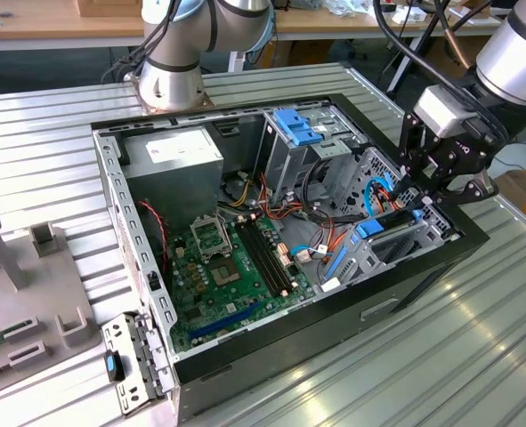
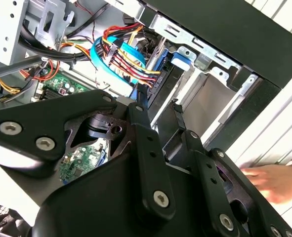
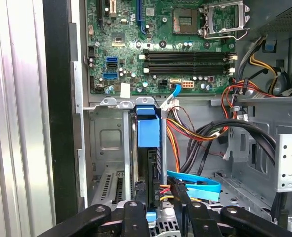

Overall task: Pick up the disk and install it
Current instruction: 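Insert the first disk wire, then insert the second disk wire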

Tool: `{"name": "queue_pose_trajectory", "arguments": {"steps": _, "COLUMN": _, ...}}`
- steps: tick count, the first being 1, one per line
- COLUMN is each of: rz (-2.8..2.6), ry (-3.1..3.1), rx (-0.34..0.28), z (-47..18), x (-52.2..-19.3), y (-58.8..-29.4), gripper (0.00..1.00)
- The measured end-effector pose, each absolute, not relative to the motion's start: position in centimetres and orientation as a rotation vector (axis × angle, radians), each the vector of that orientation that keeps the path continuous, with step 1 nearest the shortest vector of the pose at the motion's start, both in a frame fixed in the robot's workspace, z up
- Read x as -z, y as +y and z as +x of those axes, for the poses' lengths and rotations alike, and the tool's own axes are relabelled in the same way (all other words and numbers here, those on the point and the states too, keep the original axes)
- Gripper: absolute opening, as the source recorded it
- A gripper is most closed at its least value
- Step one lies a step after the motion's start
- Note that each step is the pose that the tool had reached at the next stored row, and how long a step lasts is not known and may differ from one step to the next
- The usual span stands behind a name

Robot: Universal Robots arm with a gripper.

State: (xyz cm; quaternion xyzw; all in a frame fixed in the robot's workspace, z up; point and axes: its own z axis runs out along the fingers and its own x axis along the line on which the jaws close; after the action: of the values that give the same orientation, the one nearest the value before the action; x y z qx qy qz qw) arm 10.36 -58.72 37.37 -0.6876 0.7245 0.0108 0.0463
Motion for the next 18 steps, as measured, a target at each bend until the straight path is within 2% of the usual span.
{"name": "queue_pose_trajectory", "arguments": {"steps": 5, "rz": -2.099, "ry": 2.211, "rx": -0.033, "z": 10.36, "x": -38.43, "y": -58.72, "gripper": 0.36}}
{"name": "queue_pose_trajectory", "arguments": {"steps": 18, "rz": -2.099, "ry": 2.211, "rx": -0.033, "z": 10.30, "x": -38.47, "y": -58.46, "gripper": 0.36}}
